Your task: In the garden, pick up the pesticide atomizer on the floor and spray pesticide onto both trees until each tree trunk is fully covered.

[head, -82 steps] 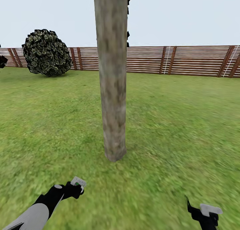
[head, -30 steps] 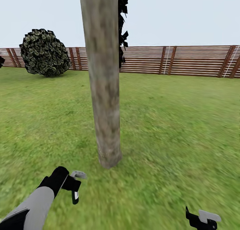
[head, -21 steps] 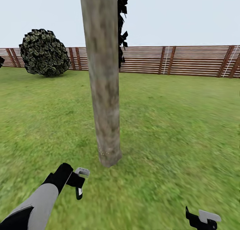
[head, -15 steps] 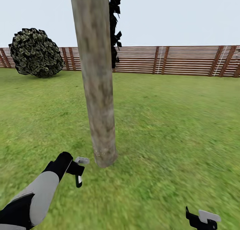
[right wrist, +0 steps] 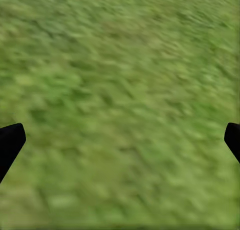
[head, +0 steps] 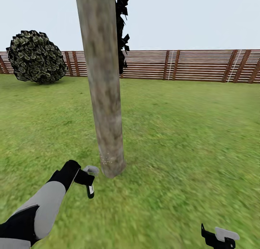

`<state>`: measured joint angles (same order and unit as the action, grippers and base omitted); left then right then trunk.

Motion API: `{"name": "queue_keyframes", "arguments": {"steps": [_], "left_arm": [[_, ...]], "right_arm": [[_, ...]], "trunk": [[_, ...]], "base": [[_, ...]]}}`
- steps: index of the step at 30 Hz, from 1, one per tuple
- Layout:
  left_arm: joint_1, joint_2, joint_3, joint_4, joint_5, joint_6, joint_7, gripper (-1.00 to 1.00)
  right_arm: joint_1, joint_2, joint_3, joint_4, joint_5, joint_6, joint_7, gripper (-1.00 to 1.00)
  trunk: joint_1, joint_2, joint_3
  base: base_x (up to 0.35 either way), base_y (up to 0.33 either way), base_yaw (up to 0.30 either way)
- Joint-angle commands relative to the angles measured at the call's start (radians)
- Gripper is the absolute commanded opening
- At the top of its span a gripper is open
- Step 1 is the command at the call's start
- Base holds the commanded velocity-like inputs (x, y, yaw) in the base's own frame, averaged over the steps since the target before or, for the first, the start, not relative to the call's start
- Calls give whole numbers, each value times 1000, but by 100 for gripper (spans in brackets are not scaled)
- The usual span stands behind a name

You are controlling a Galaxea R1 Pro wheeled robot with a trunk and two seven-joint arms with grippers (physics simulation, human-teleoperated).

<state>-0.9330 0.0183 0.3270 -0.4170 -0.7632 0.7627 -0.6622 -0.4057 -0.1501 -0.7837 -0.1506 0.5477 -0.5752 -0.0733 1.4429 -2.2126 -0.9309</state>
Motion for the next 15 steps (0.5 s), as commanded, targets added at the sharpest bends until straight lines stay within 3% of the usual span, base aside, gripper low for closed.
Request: {"name": "queue_keyframes", "arguments": {"steps": [1, 4, 8, 10, 15], "left_arm": [[-10, 12, 8, -11, -11, 6, -19, -100], [-20, 32, 10, -32, -9, 8, -27, -100], [-65, 14, 9, -59, -8, 81, -32, -100], [-82, -9, 5, -63, -10, 122, -33, -100], [-103, 8, -28, -73, -10, 133, -34, -100]], "right_arm": [[-1, 0, -3, 2, 11, -3, -8, 100], [-1, 0, -3, 2, 11, -3, -8, 100], [-1, 0, -3, 2, 12, -3, -7, 100], [-1, 0, -3, 2, 11, -3, -8, 100], [-1, 0, -3, 2, 12, -3, -7, 100]], "trunk": [[0, 0, -1], [0, 0, -1], [0, 0, -1], [0, 0, -1], [0, 0, -1]], "base": [[-2, 0, 0], [0, 0, 0], [0, 0, 0], [0, 0, 0], [-30, -11, 0]]}}
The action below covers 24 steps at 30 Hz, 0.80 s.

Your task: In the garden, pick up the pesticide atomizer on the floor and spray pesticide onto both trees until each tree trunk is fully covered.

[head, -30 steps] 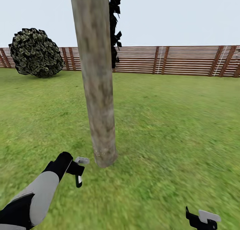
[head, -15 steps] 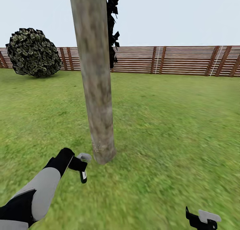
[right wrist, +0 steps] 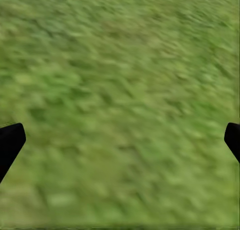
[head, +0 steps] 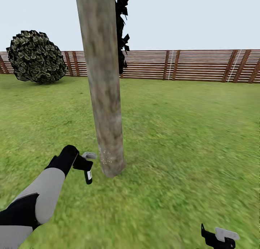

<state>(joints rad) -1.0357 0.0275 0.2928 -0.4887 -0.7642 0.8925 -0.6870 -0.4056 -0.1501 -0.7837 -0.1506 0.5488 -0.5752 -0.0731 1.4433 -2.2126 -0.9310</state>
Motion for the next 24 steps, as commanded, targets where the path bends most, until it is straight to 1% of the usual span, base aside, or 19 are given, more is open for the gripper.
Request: {"name": "queue_keyframes", "arguments": {"steps": [1, 2, 3, 4, 5, 8, 10, 12, 14, 16, 19, 20, 22, 24], "left_arm": [[-1, -3, -5, -2, -9, 3, -9, -100], [0, -6, -19, -3, -9, 2, -9, -100], [-3, -14, -98, -4, -5, 3, -71, -100], [-7, -9, -110, -6, -10, 0, -169, -100], [-14, 1, -114, -15, -14, 6, -201, -100], [-22, 12, -114, -48, -18, 9, -206, -100], [-28, 36, -113, -73, -19, 10, -209, -100], [-33, 42, -114, -81, -19, 11, -211, -100], [-34, 35, -115, -82, -18, 11, -215, -100], [-34, 2, -153, -83, -17, 19, -219, -100], [-34, -31, -195, -84, -16, 63, -219, -100], [-34, -33, -201, -85, -14, 75, -220, -100], [-35, -29, -204, -85, -12, 82, -220, -100], [-36, -14, -204, -86, -13, 85, -220, -100]], "right_arm": [[-1, 0, -3, 2, 11, -3, -8, 100], [-1, 0, -3, 2, 11, -3, -8, 100], [-1, 0, -3, 2, 11, -3, -8, 100], [-1, 0, -3, 1, 11, -3, -8, 100], [-1, 0, -3, 2, 11, -3, -8, 100], [-1, 0, -3, 2, 11, -3, -8, 100], [-1, 0, -3, 2, 12, -3, -8, 100], [-1, 0, -3, 2, 13, -3, -8, 100], [-1, 0, -3, 2, 13, -3, -8, 100], [-1, 0, -3, 2, 14, -3, -8, 100], [-1, 0, -3, 2, 14, -3, -8, 100], [-1, 0, -3, 2, 14, -3, -8, 100], [-1, 0, -3, 2, 14, -3, -8, 100], [-1, 0, -3, 2, 14, -3, -8, 100]], "trunk": [[0, 0, -1], [0, 0, -1], [0, 0, -1], [0, 0, -1], [0, 0, -1], [0, 0, -1], [0, 0, -1], [0, 0, -1], [0, 0, -1], [0, 0, -1], [0, 0, -1], [0, 0, -1], [0, 0, -1], [0, 0, -1]], "base": [[-229, -88, 0], [-261, -99, 0], [-325, -90, 0], [-332, -82, 0], [-322, -32, 0], [-178, -14, 0], [-42, -3, 0], [-11, -1, 0], [-4, 0, 0], [-1, 0, 0], [0, 0, 0], [0, 0, 0], [0, 0, 0], [0, 0, 0]]}}
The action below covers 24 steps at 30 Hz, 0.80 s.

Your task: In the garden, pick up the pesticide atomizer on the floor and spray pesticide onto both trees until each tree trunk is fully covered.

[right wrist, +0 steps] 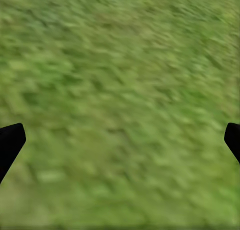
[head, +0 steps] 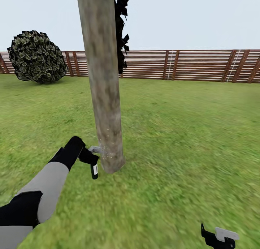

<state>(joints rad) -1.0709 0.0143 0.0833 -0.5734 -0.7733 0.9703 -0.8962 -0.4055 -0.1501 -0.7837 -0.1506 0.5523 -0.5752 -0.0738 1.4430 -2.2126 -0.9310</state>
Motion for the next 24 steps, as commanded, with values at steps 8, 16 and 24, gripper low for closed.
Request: {"name": "queue_keyframes", "arguments": {"steps": [8, 16, 24], "left_arm": [[14, 104, 0, -40, -4, 3, -10, -100], [82, 90, 11, -39, -2, -5, -4, -100], [86, 78, 16, -41, -3, -4, -3, -100]], "right_arm": [[-1, 0, -3, 2, 11, -3, -7, 100], [-1, 0, -3, 2, 11, -3, -6, 100], [-1, 0, -2, 2, 11, -3, -6, 100]], "trunk": [[0, 0, -1], [0, 0, -1], [0, 0, -1]], "base": [[0, 0, 0], [25, -119, 0], [5, -271, 0]]}}
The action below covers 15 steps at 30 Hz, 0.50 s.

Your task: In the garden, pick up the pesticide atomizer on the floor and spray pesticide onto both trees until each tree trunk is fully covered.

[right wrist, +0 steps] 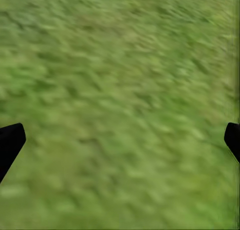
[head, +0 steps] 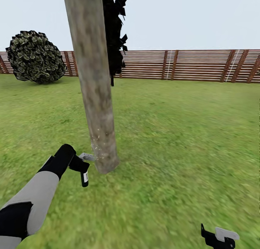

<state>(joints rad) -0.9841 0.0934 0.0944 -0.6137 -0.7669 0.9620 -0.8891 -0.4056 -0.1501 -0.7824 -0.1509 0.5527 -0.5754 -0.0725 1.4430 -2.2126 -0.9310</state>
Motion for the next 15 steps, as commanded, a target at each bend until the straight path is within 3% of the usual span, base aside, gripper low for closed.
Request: {"name": "queue_keyframes", "arguments": {"steps": [1, 9, 15], "left_arm": [[-1, 0, 5, -1, -10, 4, -10, -100], [1, 15, 12, -1, -12, 6, -7, -100], [-1, 12, 53, -1, -11, 9, 86, -100]], "right_arm": [[-1, 0, -3, 2, 11, -3, -7, 100], [-1, 1, -3, 2, 11, -3, -7, 100], [-1, 1, -3, 2, 11, -3, -7, 100]], "trunk": [[0, 0, -1], [0, 0, -1], [0, 0, -1]], "base": [[0, -275, 0], [0, -275, 28], [0, -276, 246]]}}
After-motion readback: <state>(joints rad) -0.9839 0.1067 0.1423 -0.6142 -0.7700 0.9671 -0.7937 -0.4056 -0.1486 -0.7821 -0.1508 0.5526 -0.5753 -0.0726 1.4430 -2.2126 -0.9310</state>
